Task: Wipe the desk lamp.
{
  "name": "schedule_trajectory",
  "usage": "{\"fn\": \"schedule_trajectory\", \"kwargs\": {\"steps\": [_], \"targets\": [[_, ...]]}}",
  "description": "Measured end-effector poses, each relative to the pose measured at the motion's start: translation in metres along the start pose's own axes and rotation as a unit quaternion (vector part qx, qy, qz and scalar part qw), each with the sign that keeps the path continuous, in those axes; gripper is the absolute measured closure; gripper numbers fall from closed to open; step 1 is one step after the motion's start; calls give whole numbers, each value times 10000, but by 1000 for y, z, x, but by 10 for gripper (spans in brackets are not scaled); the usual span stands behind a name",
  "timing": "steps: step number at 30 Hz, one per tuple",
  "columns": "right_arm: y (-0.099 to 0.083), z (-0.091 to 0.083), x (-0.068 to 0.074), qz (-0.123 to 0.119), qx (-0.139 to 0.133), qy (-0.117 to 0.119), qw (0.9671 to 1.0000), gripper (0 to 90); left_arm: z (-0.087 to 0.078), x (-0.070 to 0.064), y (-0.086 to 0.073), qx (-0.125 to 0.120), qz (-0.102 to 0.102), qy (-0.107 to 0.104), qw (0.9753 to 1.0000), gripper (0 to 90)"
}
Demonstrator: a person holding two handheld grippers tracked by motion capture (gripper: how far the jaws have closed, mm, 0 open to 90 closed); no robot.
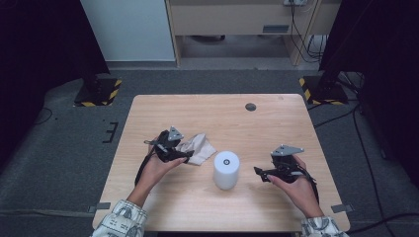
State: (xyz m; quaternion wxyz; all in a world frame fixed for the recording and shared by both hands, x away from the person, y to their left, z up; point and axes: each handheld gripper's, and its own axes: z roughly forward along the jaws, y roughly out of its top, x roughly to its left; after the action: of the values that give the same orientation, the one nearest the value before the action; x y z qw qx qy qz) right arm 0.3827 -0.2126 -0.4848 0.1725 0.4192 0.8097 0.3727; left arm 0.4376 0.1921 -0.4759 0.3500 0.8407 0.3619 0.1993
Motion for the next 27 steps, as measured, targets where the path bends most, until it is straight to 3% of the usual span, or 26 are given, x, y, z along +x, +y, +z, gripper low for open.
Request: {"fn": "schedule_trajectory", "kwargs": {"steps": [3,6,9,14,17,22,24,27], "targets": [[-2,-1,-12,187,-89,-361,9991,99,-11,13,-10,-88,-259,94,9996,73],[-6,-3,-26,308,-199,-702,9969,80,-17,29,-22,-8,-375,344,9987,54],[-10,-3,-38,516,-193,-857,9948,69,-22,41,-34,77,-405,523,9978,59],[-18,5,-51,659,98,-913,9936,63,-24,57,-51,354,-596,689,9952,65],[-20,10,-57,754,274,-827,9933,64,-19,63,-59,598,-695,762,9929,65],[-24,19,-68,1011,407,-970,9893,73,-8,73,-69,854,-843,797,9896,64],[-26,21,-74,1236,428,-1053,9858,80,-6,75,-71,878,-906,754,9891,64],[-29,22,-80,1390,412,-1096,9834,81,-4,77,-73,890,-961,744,9886,64]]}}
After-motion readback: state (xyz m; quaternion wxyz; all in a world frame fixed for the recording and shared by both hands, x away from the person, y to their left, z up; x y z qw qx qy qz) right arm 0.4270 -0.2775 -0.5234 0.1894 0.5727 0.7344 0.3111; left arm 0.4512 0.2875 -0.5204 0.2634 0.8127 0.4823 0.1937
